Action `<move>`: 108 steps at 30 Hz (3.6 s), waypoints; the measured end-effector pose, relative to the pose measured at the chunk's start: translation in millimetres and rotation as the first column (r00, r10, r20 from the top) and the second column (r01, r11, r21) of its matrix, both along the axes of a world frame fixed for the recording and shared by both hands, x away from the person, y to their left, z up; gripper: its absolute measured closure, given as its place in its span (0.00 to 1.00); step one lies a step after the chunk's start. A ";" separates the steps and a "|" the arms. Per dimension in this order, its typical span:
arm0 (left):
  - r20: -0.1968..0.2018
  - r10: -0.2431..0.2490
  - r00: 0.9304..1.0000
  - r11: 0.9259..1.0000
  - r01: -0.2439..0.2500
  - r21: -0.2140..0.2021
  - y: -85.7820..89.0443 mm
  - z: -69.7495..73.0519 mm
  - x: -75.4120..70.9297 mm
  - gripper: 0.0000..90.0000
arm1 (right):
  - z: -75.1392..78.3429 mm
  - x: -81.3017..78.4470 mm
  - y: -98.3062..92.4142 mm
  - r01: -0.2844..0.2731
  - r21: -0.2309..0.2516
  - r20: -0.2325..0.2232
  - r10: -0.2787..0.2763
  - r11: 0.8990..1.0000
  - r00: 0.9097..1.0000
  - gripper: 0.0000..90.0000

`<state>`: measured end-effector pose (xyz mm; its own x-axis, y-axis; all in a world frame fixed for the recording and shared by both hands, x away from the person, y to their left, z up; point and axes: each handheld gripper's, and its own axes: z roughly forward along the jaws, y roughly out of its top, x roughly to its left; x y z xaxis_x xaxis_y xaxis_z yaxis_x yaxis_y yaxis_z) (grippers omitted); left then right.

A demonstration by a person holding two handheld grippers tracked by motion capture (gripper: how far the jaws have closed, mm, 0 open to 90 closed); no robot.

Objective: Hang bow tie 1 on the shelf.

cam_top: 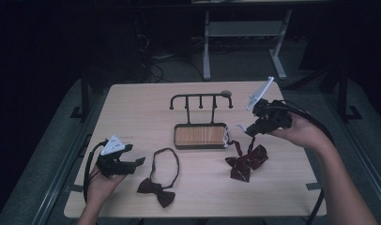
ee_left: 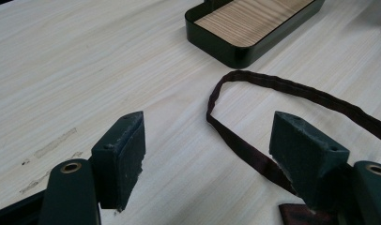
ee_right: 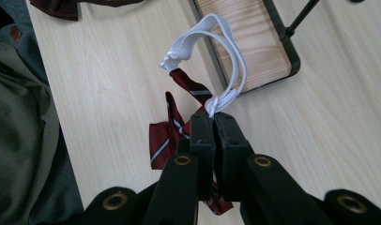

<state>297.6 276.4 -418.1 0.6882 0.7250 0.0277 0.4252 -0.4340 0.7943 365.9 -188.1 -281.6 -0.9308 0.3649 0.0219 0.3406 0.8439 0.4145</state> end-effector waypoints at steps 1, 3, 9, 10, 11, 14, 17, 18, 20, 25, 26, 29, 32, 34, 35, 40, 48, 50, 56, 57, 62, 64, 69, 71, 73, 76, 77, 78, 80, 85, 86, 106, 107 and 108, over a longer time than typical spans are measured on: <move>0.000 0.001 1.000 1.000 -0.001 -0.001 0.2 0.1 -0.1 0.30 | 1.9 1.0 0.9 0.001 -0.001 0.003 -0.001 1.000 1.000 0.96; -0.002 0.002 1.000 1.000 -0.002 -0.002 0.3 0.3 -0.2 0.30 | 7.3 3.9 3.2 0.001 0.001 0.008 -0.001 1.000 1.000 0.96; -0.001 0.000 1.000 1.000 0.000 -0.001 0.4 0.5 -0.1 0.30 | 14.4 10.6 7.7 0.008 -0.007 0.009 -0.007 1.000 1.000 0.96; -0.002 0.001 1.000 1.000 -0.001 -0.004 0.4 0.5 -0.2 0.30 | 15.7 12.3 8.8 0.004 -0.010 0.012 -0.004 1.000 1.000 0.96; -0.001 0.001 1.000 1.000 -0.001 -0.004 0.6 0.6 -0.3 0.30 | 17.1 13.4 10.1 0.008 -0.012 0.011 -0.008 1.000 1.000 0.96; 0.000 0.001 1.000 1.000 -0.001 -0.005 0.7 0.8 -0.4 0.30 | 21.2 18.0 14.0 0.013 -0.020 0.014 -0.012 1.000 1.000 0.96; -0.001 -0.002 1.000 1.000 0.002 0.002 1.0 1.1 -0.6 0.30 | 24.8 22.1 16.1 0.018 -0.021 0.016 -0.017 1.000 1.000 0.96; -0.002 -0.002 1.000 1.000 0.002 0.002 1.0 1.2 -0.5 0.30 | 25.8 23.9 16.6 0.017 -0.025 0.020 -0.017 1.000 1.000 0.96; 0.001 -0.004 1.000 1.000 0.004 0.005 1.0 1.3 -0.6 0.30 | 27.8 26.5 17.7 0.025 -0.026 0.017 -0.024 0.999 1.000 0.96; 0.003 -0.001 1.000 1.000 0.001 -0.003 0.2 1.3 -0.9 0.30 | 32.2 35.5 19.0 0.045 -0.035 0.029 -0.044 0.998 0.999 0.96; 0.003 -0.001 1.000 1.000 0.001 -0.003 0.2 1.3 -0.9 0.30 | 32.2 35.5 19.0 0.045 -0.035 0.029 -0.044 0.998 0.999 0.96; 0.001 -0.001 1.000 1.000 0.001 -0.005 -0.3 1.1 -1.0 0.30 | 33.6 39.8 19.6 0.052 -0.038 0.033 -0.051 0.998 0.998 0.96; 0.003 -0.007 1.000 1.000 0.007 0.002 -0.3 1.3 -0.7 0.30 | 35.2 44.5 20.0 0.060 -0.043 0.034 -0.059 0.997 0.998 0.96; 0.001 -0.007 1.000 1.000 0.007 0.000 -0.5 1.4 -1.0 0.30 | 36.0 48.3 19.7 0.069 -0.045 0.032 -0.068 0.997 0.997 0.96; 0.001 -0.007 1.000 1.000 0.007 0.000 -0.4 1.5 -1.0 0.30 | 36.3 51.4 19.6 0.074 -0.048 0.029 -0.073 0.996 0.997 0.96; 0.001 -0.008 1.000 1.000 0.008 -0.001 -0.5 1.5 -1.1 0.30 | 37.0 57.7 18.3 0.091 -0.056 0.022 -0.090 0.994 0.996 0.96; 0.005 -0.011 1.000 1.000 0.011 -0.001 -1.0 1.4 -0.8 0.30 | 33.5 68.5 11.9 0.122 -0.051 0.008 -0.122 0.991 0.993 0.96; 0.005 -0.012 1.000 1.000 0.012 0.000 -1.2 1.6 -1.0 0.30 | 30.7 71.6 11.1 0.128 -0.055 0.001 -0.128 0.990 0.992 0.96; 0.005 -0.013 1.000 1.000 0.013 0.002 -1.1 1.7 -0.9 0.30 | 26.4 74.6 11.8 0.128 -0.059 -0.005 -0.129 0.990 0.992 0.96; 0.004 -0.012 1.000 1.000 0.012 0.000 -1.4 1.6 -1.0 0.30 | 24.5 75.8 12.1 0.127 -0.059 -0.006 -0.127 0.990 0.992 0.96; 0.006 -0.012 1.000 1.000 0.012 -0.001 -1.4 1.8 -1.1 0.30 | 21.0 77.6 11.6 0.133 -0.062 -0.014 -0.134 0.989 0.991 0.96; 0.004 -0.007 1.000 1.000 0.007 -0.007 -1.1 1.6 -1.3 0.30 | 20.0 78.3 11.1 0.135 -0.059 -0.014 -0.136 0.989 0.991 0.95; 0.004 -0.005 1.000 1.000 0.005 -0.010 -1.7 1.7 -1.7 0.30 | 18.4 78.8 11.3 0.134 -0.060 -0.018 -0.135 0.989 0.991 0.95; 0.005 -0.008 1.000 1.000 0.008 -0.005 -1.6 1.6 -1.4 0.30 | 18.2 78.8 11.5 0.135 -0.062 -0.016 -0.136 0.989 0.991 0.93; 0.003 -0.005 1.000 1.000 0.005 -0.009 -1.6 1.7 -1.7 0.30 | 18.0 78.9 11.2 0.135 -0.059 -0.018 -0.136 0.989 0.990 0.92; 0.003 -0.004 1.000 1.000 0.004 -0.009 -1.5 1.9 -1.8 0.30 | 18.5 78.5 10.5 0.137 -0.055 -0.018 -0.138 0.989 0.990 0.92; 0.002 -0.004 1.000 1.000 0.004 -0.009 -1.7 1.8 -1.8 0.30 | 18.3 78.2 10.4 0.137 -0.056 -0.017 -0.138 0.989 0.990 0.92; 0.002 -0.004 1.000 1.000 0.004 -0.009 -1.7 1.8 -1.8 0.30 | 18.3 78.2 10.4 0.137 -0.056 -0.017 -0.138 0.989 0.990 0.92; 0.002 -0.003 1.000 1.000 0.003 -0.013 -2.1 1.5 -1.8 0.30 | 17.6 77.6 9.9 0.136 -0.053 -0.019 -0.138 0.989 0.990 0.91; 0.001 -0.001 1.000 1.000 0.001 -0.018 -2.1 1.4 -2.0 0.30 | 16.6 75.0 9.6 0.127 -0.048 -0.020 -0.128 0.991 0.992 0.90; 0.000 -0.002 1.000 1.000 0.002 -0.016 -2.1 1.3 -1.9 0.30 | 16.1 74.5 9.4 0.124 -0.048 -0.020 -0.125 0.991 0.992 0.90; -0.006 -0.008 1.000 1.000 0.008 -0.005 -3.0 0.6 -1.4 0.30 | 4.9 60.2 0.7 0.090 -0.010 -0.039 -0.091 0.996 0.995 0.84; -0.005 -0.010 1.000 1.000 0.010 -0.003 -2.9 0.6 -1.2 0.30 | 4.7 59.3 0.5 0.093 -0.009 -0.040 -0.093 0.996 0.995 0.84; -0.003 -0.010 1.000 1.000 0.010 -0.003 -3.0 0.6 -1.2 0.30 | 3.8 57.8 -0.2 0.090 -0.005 -0.040 -0.090 0.996 0.995 0.84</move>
<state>296.4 273.4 -417.5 0.6959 0.7178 0.0234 0.4231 -0.4361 0.7943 423.6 -188.3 -277.8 -0.8926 0.4473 0.0569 0.4314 0.8106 0.3961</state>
